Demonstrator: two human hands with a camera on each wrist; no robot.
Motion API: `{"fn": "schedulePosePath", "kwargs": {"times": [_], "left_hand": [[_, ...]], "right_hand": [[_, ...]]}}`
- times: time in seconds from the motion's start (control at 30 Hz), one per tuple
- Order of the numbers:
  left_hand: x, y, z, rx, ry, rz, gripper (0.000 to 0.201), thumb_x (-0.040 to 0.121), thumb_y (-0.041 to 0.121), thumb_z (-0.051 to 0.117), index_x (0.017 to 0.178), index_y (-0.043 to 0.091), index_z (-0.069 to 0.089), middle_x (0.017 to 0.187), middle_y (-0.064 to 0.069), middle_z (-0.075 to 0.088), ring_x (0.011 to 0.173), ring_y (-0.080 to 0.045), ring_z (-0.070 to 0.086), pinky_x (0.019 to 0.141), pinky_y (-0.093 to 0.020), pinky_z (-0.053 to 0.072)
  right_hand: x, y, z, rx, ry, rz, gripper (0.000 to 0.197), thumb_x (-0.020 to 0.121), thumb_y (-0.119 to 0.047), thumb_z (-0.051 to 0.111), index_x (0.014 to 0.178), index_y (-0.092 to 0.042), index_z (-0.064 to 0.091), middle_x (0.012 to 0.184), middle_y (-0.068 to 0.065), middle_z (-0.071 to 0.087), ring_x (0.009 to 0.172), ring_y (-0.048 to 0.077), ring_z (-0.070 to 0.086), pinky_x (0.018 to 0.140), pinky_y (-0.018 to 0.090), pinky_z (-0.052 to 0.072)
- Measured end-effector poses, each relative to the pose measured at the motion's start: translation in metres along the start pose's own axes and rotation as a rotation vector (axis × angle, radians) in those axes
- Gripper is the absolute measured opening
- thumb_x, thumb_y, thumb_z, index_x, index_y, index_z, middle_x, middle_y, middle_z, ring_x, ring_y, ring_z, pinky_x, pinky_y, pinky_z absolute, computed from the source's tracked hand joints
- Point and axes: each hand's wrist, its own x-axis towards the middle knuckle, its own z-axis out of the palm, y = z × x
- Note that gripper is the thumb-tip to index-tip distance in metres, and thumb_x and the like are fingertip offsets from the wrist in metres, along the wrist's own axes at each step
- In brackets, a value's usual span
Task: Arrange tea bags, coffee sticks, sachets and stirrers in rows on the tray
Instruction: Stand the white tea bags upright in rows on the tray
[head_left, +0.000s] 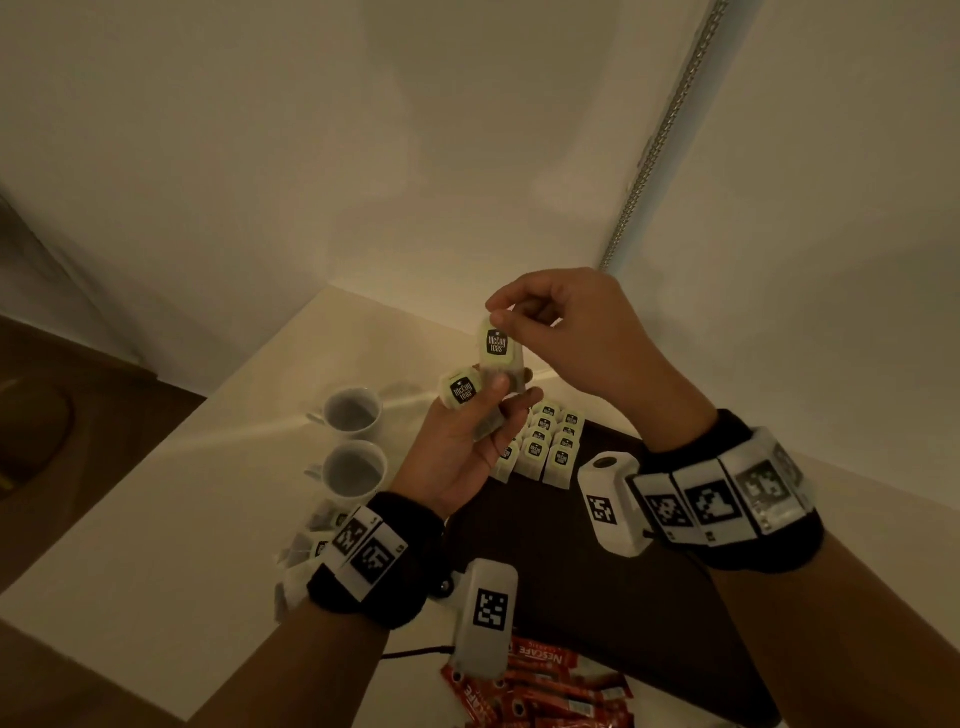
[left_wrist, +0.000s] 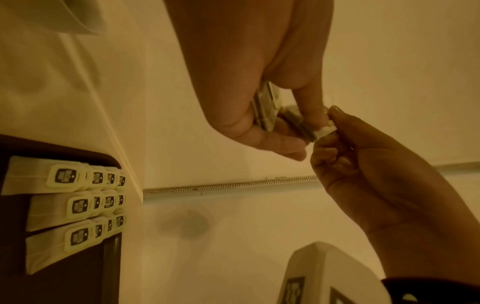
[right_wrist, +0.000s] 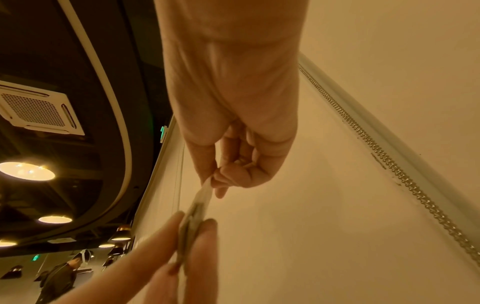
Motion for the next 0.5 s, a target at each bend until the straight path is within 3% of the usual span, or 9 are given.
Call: {"fn": "schedulePosePath", "kwargs": {"times": [0.13, 0.23, 0.3, 0.4, 0.5], "left_hand": [[0.002, -0.005, -0.005, 0.011, 0.025, -0.003, 0.023, 0.076, 0.015, 0.060, 0.098, 0.008, 0.061, 0.084, -0.003, 0.072, 0.075, -0.014, 0.070, 0.062, -0.016, 0.056], [0.002, -0.005, -0.017, 0.050, 0.089, -0.023, 0.032, 0.078, 0.030, 0.059, 0.105, 0.013, 0.063, 0.098, -0.004, 0.074, 0.085, -0.017, 0.070, 0.067, -0.020, 0.057], [0.002, -0.002, -0.032, 0.056, 0.172, -0.057, 0.044, 0.080, 0.043, 0.055, 0.112, 0.013, 0.061, 0.104, -0.006, 0.073, 0.091, -0.019, 0.071, 0.069, -0.024, 0.058], [0.003, 0.007, -0.055, 0.011, 0.283, -0.085, 0.049, 0.090, 0.053, 0.044, 0.111, 0.012, 0.062, 0.106, -0.009, 0.072, 0.093, -0.024, 0.071, 0.070, -0.029, 0.059], [0.006, 0.017, -0.066, -0.001, 0.302, -0.078, 0.053, 0.096, 0.053, 0.034, 0.110, 0.011, 0.063, 0.103, -0.008, 0.073, 0.090, -0.025, 0.071, 0.068, -0.029, 0.059]], "right_hand": [[-0.001, 0.006, 0.000, 0.031, -0.012, 0.030, 0.014, 0.084, -0.021, 0.068, 0.096, -0.017, 0.074, 0.073, -0.010, 0.067, 0.060, -0.010, 0.056, 0.058, 0.003, 0.040], [-0.005, 0.017, -0.001, 0.081, -0.032, 0.074, 0.011, 0.085, -0.018, 0.067, 0.093, -0.017, 0.074, 0.072, -0.015, 0.066, 0.060, -0.007, 0.059, 0.057, 0.006, 0.044], [-0.012, 0.033, -0.001, 0.116, -0.053, 0.141, 0.010, 0.085, -0.014, 0.067, 0.092, -0.016, 0.073, 0.071, -0.011, 0.067, 0.058, -0.001, 0.061, 0.057, 0.011, 0.049], [-0.030, 0.070, 0.015, 0.056, -0.148, 0.291, 0.010, 0.087, -0.010, 0.064, 0.095, -0.012, 0.070, 0.077, 0.000, 0.068, 0.061, 0.010, 0.062, 0.064, 0.020, 0.055], [-0.046, 0.113, 0.042, -0.089, -0.289, 0.420, 0.016, 0.089, -0.011, 0.061, 0.103, -0.007, 0.068, 0.098, 0.010, 0.068, 0.076, 0.015, 0.060, 0.074, 0.028, 0.054]]}}
